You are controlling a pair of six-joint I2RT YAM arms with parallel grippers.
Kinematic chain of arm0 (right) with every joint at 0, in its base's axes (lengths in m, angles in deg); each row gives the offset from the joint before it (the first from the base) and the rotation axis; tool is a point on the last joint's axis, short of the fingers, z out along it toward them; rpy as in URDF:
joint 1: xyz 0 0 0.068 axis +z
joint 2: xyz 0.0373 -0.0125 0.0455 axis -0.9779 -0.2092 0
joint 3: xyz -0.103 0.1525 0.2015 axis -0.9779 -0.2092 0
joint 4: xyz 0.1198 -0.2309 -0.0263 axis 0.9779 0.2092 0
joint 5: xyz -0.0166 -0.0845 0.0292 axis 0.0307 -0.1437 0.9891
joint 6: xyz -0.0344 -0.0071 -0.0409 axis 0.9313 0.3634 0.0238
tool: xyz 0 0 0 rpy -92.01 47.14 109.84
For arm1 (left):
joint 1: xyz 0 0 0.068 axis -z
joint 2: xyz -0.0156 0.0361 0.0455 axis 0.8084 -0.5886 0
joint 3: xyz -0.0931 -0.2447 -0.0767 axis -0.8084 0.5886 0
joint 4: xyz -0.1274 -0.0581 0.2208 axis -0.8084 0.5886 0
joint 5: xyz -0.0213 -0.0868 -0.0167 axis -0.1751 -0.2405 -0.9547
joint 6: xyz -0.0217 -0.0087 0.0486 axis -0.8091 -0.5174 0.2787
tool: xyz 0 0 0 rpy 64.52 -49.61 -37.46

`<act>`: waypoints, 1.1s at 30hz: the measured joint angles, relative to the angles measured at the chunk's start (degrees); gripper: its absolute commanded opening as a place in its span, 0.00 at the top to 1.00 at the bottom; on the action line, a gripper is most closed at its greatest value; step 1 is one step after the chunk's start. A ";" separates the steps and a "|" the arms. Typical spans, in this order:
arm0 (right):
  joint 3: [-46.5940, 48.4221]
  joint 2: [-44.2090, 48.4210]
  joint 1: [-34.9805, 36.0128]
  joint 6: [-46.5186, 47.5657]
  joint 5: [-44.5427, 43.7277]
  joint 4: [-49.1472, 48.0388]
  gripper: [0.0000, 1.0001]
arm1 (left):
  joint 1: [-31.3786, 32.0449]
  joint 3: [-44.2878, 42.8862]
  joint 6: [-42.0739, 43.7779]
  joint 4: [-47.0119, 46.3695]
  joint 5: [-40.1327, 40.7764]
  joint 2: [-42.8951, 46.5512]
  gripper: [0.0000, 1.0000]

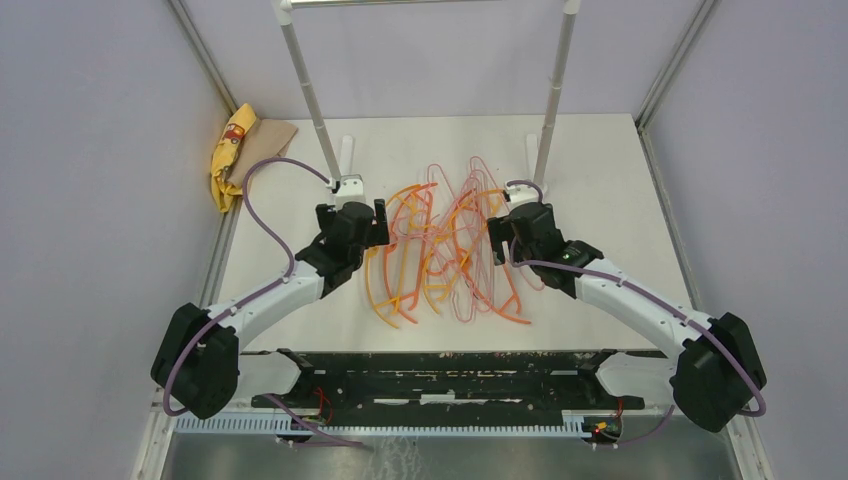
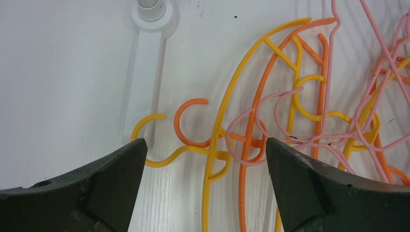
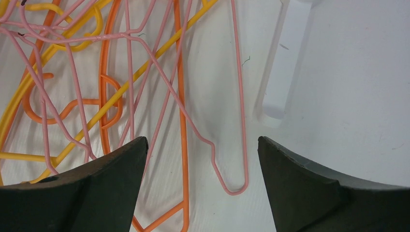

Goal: Organize the hangers

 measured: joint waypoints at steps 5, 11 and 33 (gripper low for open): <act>0.00 -0.28 0.00 0.00 0.00 -0.02 0.07 | 0.00 -0.15 0.00 0.92 0.13 0.00 0.01; 0.00 -0.33 0.00 0.00 0.00 0.00 0.07 | 0.00 -0.15 0.09 1.01 0.00 0.00 0.01; 0.35 -13.64 1.33 -0.39 2.60 -0.46 0.40 | 0.00 4.55 0.09 -0.83 -2.43 4.22 0.01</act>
